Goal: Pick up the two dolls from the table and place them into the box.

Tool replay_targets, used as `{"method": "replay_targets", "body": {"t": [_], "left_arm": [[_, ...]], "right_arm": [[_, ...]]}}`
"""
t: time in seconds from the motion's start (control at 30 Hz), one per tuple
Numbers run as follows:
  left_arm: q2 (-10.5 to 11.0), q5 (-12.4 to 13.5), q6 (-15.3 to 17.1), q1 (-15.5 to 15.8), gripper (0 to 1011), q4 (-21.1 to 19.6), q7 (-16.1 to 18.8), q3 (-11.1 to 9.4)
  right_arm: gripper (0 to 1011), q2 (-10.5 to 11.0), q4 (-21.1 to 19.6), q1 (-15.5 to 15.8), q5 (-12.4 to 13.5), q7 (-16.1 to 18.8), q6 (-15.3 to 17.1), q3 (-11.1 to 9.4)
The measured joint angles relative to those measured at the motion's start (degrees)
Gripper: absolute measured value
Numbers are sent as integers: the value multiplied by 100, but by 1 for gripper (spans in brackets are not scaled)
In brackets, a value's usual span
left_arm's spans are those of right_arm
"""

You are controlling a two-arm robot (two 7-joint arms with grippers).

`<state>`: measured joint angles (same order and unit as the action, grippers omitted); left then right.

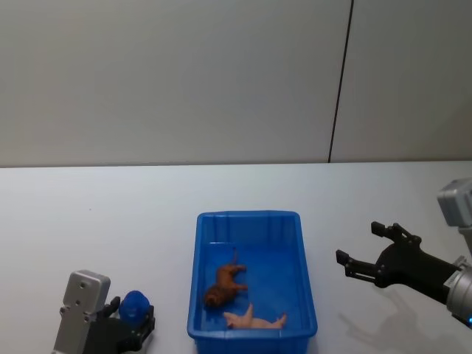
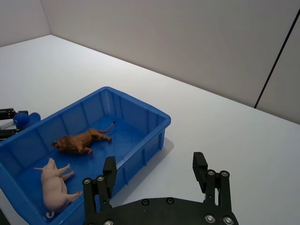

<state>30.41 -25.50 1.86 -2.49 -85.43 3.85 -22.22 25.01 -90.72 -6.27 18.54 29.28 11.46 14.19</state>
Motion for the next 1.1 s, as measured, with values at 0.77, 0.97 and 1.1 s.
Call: {"method": "replay_targets", "body": {"t": [0.77,0.97,1.1], "left_arm": [[-82,376,-14,193,467,-178,-244,110],[-193,606,-61,388,427,-371,-413,121],[-341,790,-114,577,394,-448,-599,100]], "right_arm": [[1001,0,0,0,0,0,0,0],[1001,0,0,0,0,0,0,0],[1001,0,0,0,0,0,0,0]]}}
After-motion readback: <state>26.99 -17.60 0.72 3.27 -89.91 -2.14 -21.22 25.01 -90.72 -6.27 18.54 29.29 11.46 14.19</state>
